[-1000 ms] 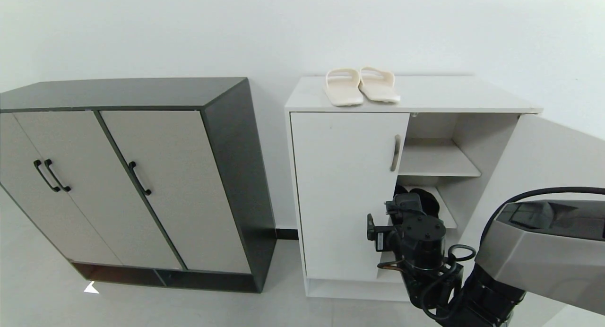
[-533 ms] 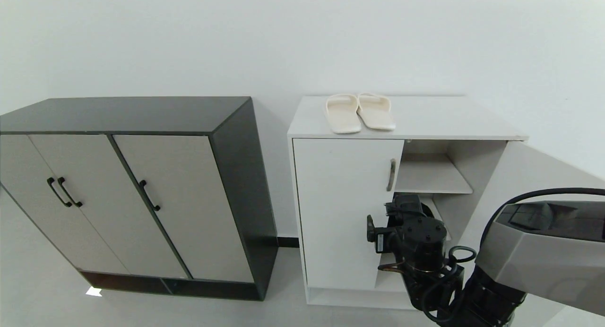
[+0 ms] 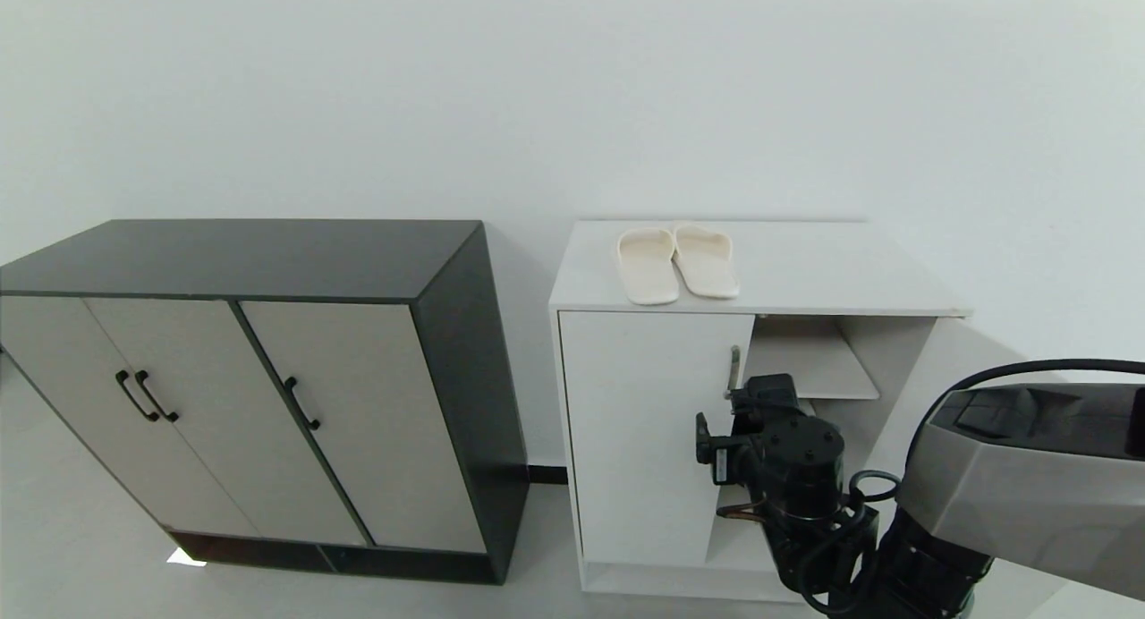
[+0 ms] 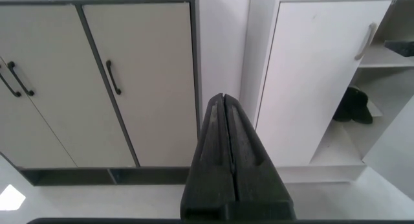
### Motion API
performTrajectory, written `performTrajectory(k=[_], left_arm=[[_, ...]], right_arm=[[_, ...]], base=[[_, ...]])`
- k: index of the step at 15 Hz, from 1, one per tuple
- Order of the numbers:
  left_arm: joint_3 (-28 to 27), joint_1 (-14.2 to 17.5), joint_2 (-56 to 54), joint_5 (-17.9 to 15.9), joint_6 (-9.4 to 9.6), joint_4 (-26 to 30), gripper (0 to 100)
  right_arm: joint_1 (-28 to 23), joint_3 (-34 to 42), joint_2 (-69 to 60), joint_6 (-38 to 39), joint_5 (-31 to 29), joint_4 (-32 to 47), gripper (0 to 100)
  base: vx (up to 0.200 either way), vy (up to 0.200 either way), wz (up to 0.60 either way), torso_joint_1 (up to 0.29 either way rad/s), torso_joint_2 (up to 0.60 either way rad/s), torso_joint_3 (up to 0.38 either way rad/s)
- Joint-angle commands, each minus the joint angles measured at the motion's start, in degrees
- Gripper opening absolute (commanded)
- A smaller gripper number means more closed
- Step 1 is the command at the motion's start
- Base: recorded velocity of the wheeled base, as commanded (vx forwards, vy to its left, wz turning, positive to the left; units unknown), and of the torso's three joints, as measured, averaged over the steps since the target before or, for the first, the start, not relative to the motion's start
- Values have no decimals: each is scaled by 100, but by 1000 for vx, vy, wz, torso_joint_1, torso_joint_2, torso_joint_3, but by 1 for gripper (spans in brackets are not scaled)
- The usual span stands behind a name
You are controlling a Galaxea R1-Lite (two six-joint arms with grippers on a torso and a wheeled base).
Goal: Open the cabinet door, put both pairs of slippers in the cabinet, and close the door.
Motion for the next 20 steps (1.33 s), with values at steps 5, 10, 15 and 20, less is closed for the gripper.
performTrajectory(k=[5,10,15,20], left_arm=[[0,2,5,9,17,-1,0],[0,2,5,1,-1,-1,0],[0,2,5,1,8,-1,0],[0,2,5,1,8,-1,0]], right_arm=[[-3,-11,157,1,8,-1,100],[-73,-55,359,-131,87,-265,100],[-99,-539,61,-772,413,52,100],[59,-1558,-1029,-87,430,2943,100]], base=[[0,0,0,260,-587,-323],[0,0,0,183,-411,-222],[0,0,0,166,-359,-191],[0,0,0,21,-58,-28]])
